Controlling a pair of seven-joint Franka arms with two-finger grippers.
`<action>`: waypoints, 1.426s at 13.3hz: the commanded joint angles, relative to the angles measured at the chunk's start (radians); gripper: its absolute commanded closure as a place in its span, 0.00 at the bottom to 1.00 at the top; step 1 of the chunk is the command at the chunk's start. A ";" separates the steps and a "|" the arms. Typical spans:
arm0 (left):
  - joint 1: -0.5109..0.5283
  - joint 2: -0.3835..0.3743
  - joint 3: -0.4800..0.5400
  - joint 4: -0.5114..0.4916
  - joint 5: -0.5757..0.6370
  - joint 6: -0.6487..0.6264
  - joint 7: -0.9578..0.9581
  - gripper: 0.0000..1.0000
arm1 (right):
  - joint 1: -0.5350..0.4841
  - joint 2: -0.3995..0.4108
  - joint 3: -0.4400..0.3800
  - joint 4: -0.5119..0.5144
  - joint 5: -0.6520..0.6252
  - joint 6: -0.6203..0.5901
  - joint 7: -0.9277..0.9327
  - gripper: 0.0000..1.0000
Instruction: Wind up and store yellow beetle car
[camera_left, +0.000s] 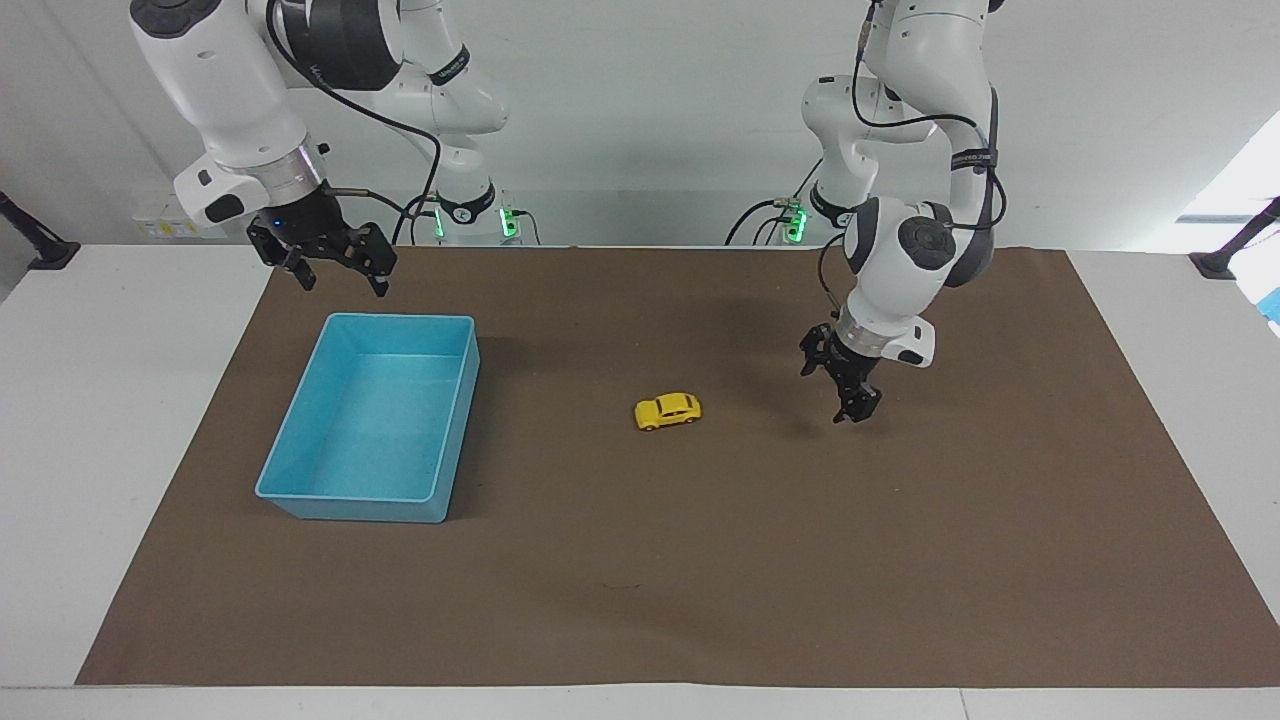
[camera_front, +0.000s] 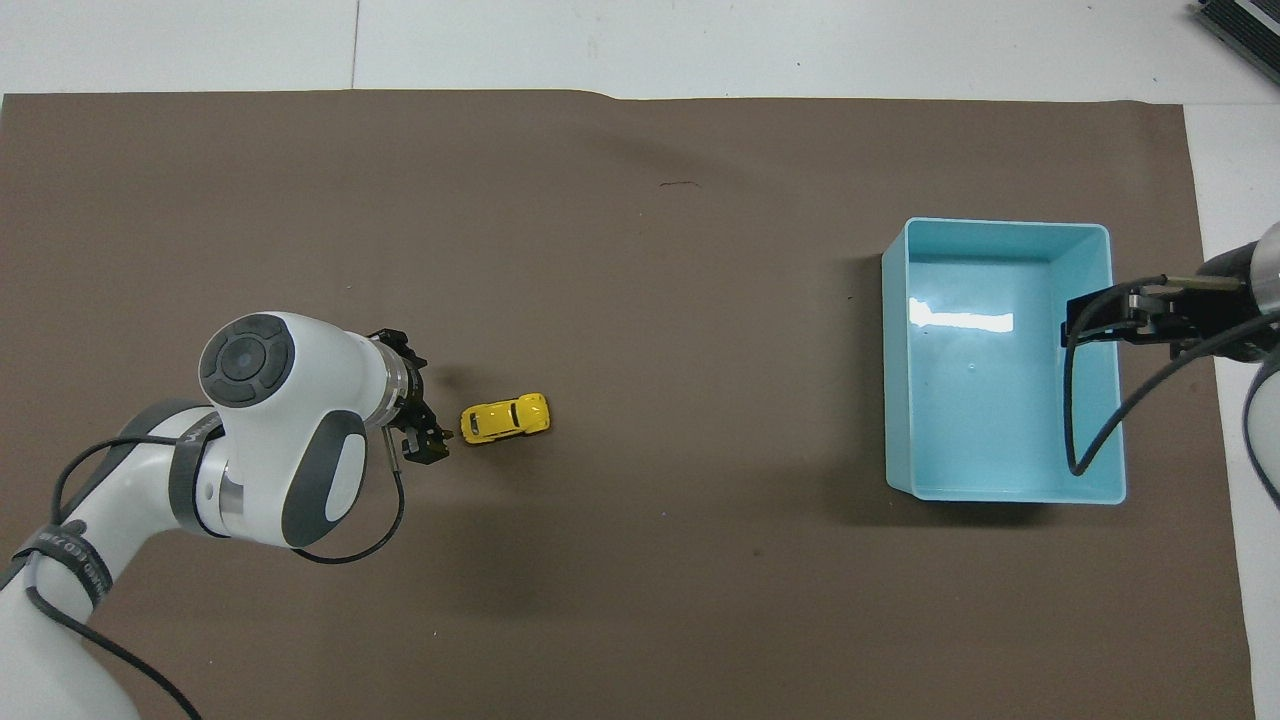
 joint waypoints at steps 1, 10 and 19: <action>0.028 0.013 -0.008 0.019 0.012 -0.015 0.022 0.00 | -0.006 -0.016 0.005 -0.009 -0.011 -0.012 0.008 0.00; 0.062 0.027 -0.008 0.050 0.014 -0.001 0.164 0.00 | 0.014 -0.026 0.017 -0.039 0.008 0.048 0.019 0.00; 0.142 0.009 -0.006 0.197 0.014 -0.133 0.405 0.00 | 0.123 0.039 0.020 -0.054 0.014 0.201 0.324 0.00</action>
